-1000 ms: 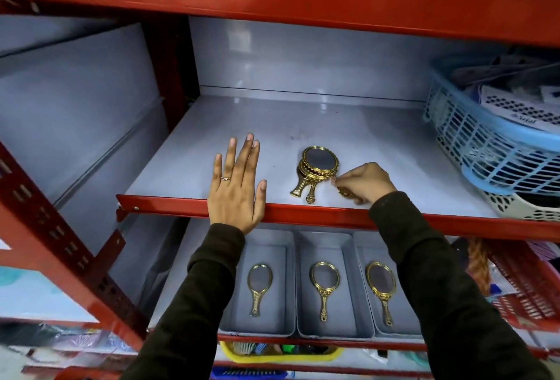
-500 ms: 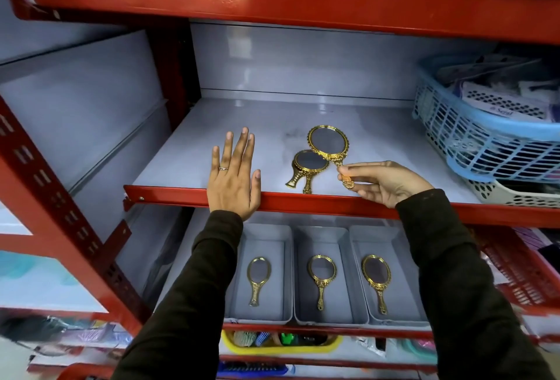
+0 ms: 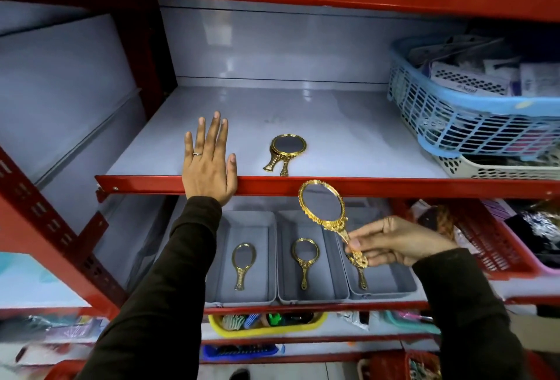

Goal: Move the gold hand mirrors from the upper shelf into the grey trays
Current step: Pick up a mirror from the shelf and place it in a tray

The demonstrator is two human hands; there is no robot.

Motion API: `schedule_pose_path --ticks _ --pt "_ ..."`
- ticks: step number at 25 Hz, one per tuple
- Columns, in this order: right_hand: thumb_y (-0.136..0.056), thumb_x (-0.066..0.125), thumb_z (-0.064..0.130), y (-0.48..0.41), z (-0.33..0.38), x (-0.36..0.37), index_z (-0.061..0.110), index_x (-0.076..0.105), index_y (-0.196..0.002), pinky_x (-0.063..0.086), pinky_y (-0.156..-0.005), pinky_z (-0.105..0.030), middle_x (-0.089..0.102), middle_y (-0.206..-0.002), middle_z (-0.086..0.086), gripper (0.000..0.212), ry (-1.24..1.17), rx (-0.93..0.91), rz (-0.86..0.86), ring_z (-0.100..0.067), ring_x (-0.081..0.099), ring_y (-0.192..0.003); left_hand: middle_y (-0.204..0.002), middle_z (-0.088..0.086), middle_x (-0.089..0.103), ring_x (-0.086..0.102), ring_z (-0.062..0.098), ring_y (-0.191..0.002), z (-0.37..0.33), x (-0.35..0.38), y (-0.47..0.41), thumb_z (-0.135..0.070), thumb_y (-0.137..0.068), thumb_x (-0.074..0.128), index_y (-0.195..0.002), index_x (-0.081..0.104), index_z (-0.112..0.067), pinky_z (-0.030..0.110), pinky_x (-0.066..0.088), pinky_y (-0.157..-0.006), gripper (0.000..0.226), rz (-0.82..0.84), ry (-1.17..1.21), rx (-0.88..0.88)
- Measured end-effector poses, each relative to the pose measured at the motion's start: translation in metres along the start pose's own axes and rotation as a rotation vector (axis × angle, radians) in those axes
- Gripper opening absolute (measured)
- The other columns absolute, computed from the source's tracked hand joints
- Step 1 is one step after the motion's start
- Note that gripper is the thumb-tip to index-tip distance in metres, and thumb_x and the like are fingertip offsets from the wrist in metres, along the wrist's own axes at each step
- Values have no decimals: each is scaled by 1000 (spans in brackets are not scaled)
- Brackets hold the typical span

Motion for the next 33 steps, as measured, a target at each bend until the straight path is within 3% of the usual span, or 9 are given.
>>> schedule_pose_path --ticks 7,11,14,18,20,23,27,30,33 --pt "-73 77 4 -27 -87 -39 5 75 -100 63 -68 -22 81 -91 -12 27 -92 132 -53 -15 78 -78 -163 4 10 5 25 -151 1 2 -1 -37 -92 20 -155 11 -15 37 -9 -121 67 -21 -8 -8" --pt "-87 64 -10 -72 -150 -93 -10 70 -104 63 -61 -24 79 -81 -14 19 -161 234 -359 -22 75 -78 -162 4 12 7 25 -151 2 1 -2 -38 -92 16 -154 12 -15 38 -9 -121 67 -40 -11 -6" --pt "-88 61 -13 -100 -179 -112 -6 68 -82 60 -58 -25 72 -97 -23 11 -129 291 -510 -25 67 -75 -162 4 12 7 24 -151 2 3 -3 -38 -92 16 -154 12 -15 38 -8 -121 67 -46 -26 -10" --pt "-81 67 -15 -130 -205 -126 -16 71 -95 60 -64 -33 72 -66 -16 14 -56 357 -590 -27 67 -66 -162 3 15 9 24 -151 2 3 -3 -38 -92 13 -154 17 -15 39 -5 -122 66 -70 -32 -9" --pt "-80 70 -13 -141 -220 -130 -16 71 -98 60 -75 -40 71 -66 -17 18 -60 376 -606 -29 68 -67 -161 3 17 10 24 -151 1 2 -3 -38 -93 13 -153 19 -14 40 -4 -122 66 -84 -36 -1" --pt "-85 66 -7 -146 -234 -135 -13 72 -91 59 -88 -46 73 -81 -24 10 -77 388 -657 -35 72 -79 -161 3 18 11 24 -151 2 2 -3 -38 -92 15 -153 20 -14 41 -2 -122 65 -95 -26 -5" --pt "-89 62 4 -134 -229 -136 7 74 -87 62 -71 -37 74 -104 -20 13 -37 341 -715 -30 71 -84 -161 4 20 12 25 -150 1 2 -3 -39 -93 13 -153 21 -14 41 -1 -122 66 -96 -25 -4" --pt "-77 75 15 -120 -204 -137 21 76 -80 61 -85 -37 77 -105 -11 7 172 305 -747 -27 73 -94 -161 4 20 12 25 -150 1 2 -3 -39 -92 13 -153 20 -14 42 -1 -122 66 -88 -26 -5" --pt "-76 78 9 -103 -150 -125 23 76 -71 59 -92 -43 79 -98 -12 15 139 156 -737 -29 74 -94 -161 4 19 11 25 -150 0 0 -2 -39 -92 14 -153 20 -14 41 -3 -122 66 -83 -27 -6"
Point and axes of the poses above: each hand's wrist, its own y-axis away from the middle knuckle, its own x-axis out of the palm, z = x × y, the point moved 8 cm from there along -y, towards the middle knuckle
